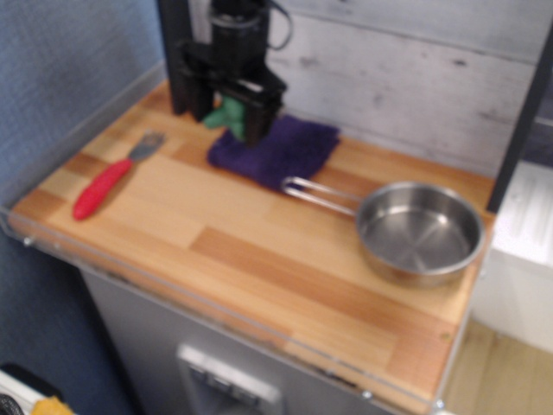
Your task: Pick green doll from center of table and place it on the left corner of the table
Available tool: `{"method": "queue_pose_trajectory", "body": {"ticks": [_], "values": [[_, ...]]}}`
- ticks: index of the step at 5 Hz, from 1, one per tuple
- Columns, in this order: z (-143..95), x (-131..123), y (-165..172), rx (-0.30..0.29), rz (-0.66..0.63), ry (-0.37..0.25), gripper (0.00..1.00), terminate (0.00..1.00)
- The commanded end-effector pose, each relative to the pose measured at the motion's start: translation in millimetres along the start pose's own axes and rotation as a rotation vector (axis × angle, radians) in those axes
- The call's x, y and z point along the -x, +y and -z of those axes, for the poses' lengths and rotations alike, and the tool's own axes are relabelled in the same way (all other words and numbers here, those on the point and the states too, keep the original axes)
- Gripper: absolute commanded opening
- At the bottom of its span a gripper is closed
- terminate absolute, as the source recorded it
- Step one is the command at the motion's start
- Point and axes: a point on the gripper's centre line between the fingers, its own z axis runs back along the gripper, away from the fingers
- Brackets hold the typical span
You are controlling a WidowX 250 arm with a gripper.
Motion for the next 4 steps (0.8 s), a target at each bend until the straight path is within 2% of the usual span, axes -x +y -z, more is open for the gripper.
{"method": "queue_pose_trajectory", "body": {"ticks": [1,2,3,4], "values": [[5.7,-15.0,14.2,0.142,-0.087,-0.029,0.0,0.0],[7.8,-11.9,15.0,0.164,-0.098,-0.023,0.0,0.0],[-0.1,-4.9,16.3,0.187,-0.107,-0.039,1.0,0.0],[-12.5,2.9,14.7,0.198,-0.106,-0.058,1.0,0.0]]}}
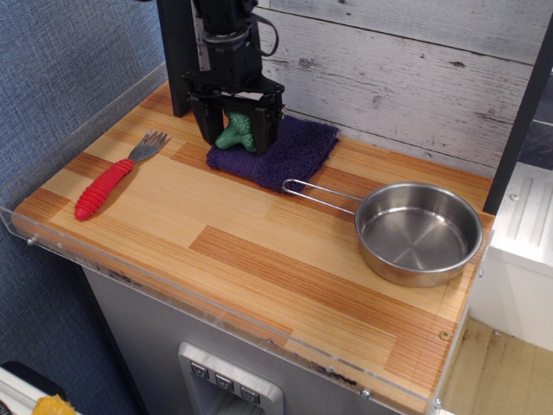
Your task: Pick green doll from center of table and place it on the left corner of the table
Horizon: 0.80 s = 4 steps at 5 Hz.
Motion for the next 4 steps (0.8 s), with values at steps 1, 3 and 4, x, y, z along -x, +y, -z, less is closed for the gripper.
{"method": "queue_pose_trajectory", "body": {"ticks": [1,3,4], "values": [[-52.8,22.8,-3.9,0.006,0.018,-0.12,1.0,0.0],[-69.6,16.0,-2.3,0.071,0.042,-0.151,1.0,0.0],[-62.1,10.1,-11.6,-0.044,0.09,-0.134,1.0,0.0]]}}
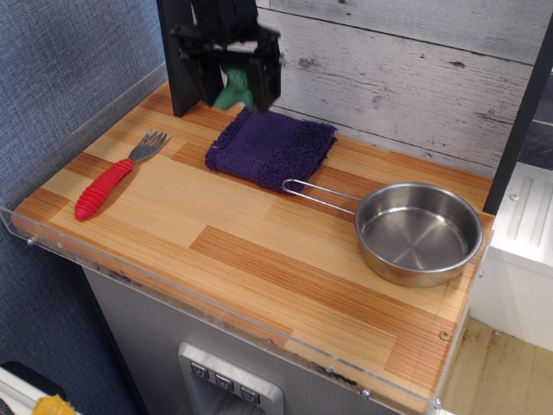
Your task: Pick green doll from center of table and place it on the left corner of the table
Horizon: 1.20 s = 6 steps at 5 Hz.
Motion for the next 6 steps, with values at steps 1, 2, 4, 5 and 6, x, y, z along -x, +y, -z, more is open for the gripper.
{"method": "queue_pose_trajectory", "body": {"ticks": [1,2,4,5,6], "values": [[13.6,-6.4,-4.6,-0.11,0.078,0.044,1.0,0.0],[-11.4,-3.8,-21.6,-0.199,0.128,-0.046,1.0,0.0],[-9.1,7.1,-15.9,-0.163,0.115,-0.039,1.0,0.0],[0.2,6.2,-8.8,-0.108,0.106,-0.024,1.0,0.0],[-1.7,8.1,0.2,-0.045,0.105,-0.056,1.0,0.0]]}}
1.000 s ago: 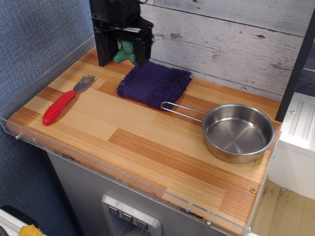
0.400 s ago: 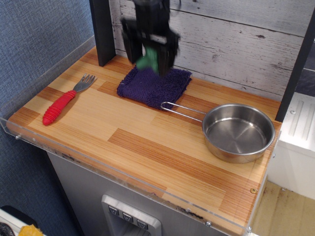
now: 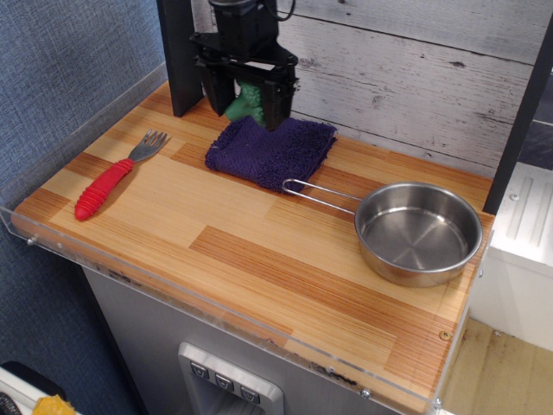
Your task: Pick green doll from center of table and place it on the left corner of the table
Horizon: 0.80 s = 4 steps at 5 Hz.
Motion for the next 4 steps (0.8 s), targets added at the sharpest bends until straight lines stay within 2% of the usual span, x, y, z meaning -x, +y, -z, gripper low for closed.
{"method": "queue_pose_trajectory", "body": {"ticks": [1,2,3,4], "values": [[-9.1,7.6,19.1,0.156,0.092,-0.116,1.0,0.0],[-17.5,13.9,16.1,-0.087,-0.112,0.088,1.0,0.0],[-35.2,20.0,9.7,-0.341,-0.303,0.227,1.0,0.0],[-28.7,13.5,2.1,-0.205,-0.076,0.13,1.0,0.0]]}}
